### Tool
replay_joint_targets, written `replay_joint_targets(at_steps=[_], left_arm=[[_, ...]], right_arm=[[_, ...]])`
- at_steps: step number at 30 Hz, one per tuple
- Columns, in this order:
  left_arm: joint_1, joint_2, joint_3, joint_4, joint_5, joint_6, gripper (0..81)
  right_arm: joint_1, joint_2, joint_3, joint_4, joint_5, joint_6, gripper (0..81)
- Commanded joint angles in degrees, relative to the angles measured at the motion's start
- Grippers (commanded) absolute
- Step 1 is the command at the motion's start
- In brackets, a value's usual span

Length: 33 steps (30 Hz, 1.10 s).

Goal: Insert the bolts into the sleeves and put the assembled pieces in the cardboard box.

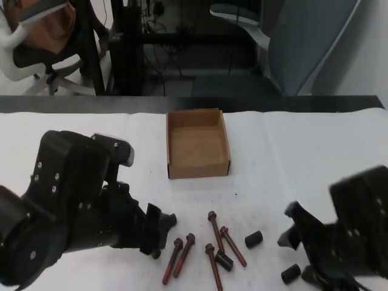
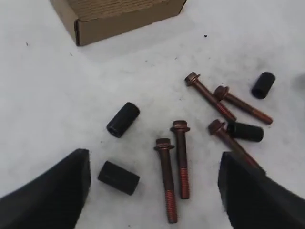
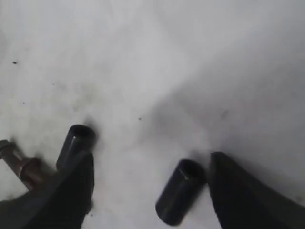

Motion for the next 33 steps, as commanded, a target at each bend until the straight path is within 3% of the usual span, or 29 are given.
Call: replay_joint_targets(at_steps=[1, 7, 14, 17, 19, 20, 21, 27, 33], left_arm=[[-0.5, 1.94, -2.74, 3.68, -2.01, 4.29, 70.0], [-0.62, 6.61, -7.17, 5.32, -0.44, 4.29, 70.0], [-0.64, 7.01, -9.32, 4.32, -1.42, 4.74, 70.0], [-0.64, 7.01, -9.32, 4.54, -1.85, 4.73, 70.0], [-0.64, 7.01, -9.32, 4.87, -2.71, 6.01, 70.0], [-0.64, 7.23, -9.32, 5.2, -3.62, 6.81, 70.0], [-0.64, 7.52, -9.32, 5.37, -4.27, 7.39, 70.0], [-2.19, 13.04, -9.45, 6.32, -0.49, 7.69, 65.5], [-6.5, 21.43, -12.36, 12.1, -8.14, 7.69, 63.4]], right_arm=[[0.05, 4.15, -3.99, 4.1, 0.5, 0.16, 63.6], [0.79, 5.57, -8.53, 23.25, 1.98, 3.98, 54.7], [3.3, 5.2, -8.51, 24.78, 4.77, 9.79, 51.1], [4.1, 5.86, -8.51, 23.49, 6.72, 10.75, 36.8], [4.08, 5.97, -8.51, 23.25, 7.14, 10.75, 20.2], [4.08, 5.97, -8.51, 23.25, 7.66, 10.44, 5.3], [4.08, 5.97, -8.51, 22.87, 7.49, 10.06, 0.1], [4.08, 5.97, -8.51, 17.91, 4.23, 5.11, 0.0], [4.77, 5.97, -8.51, 16.44, 2.13, 3.39, 0.0]])
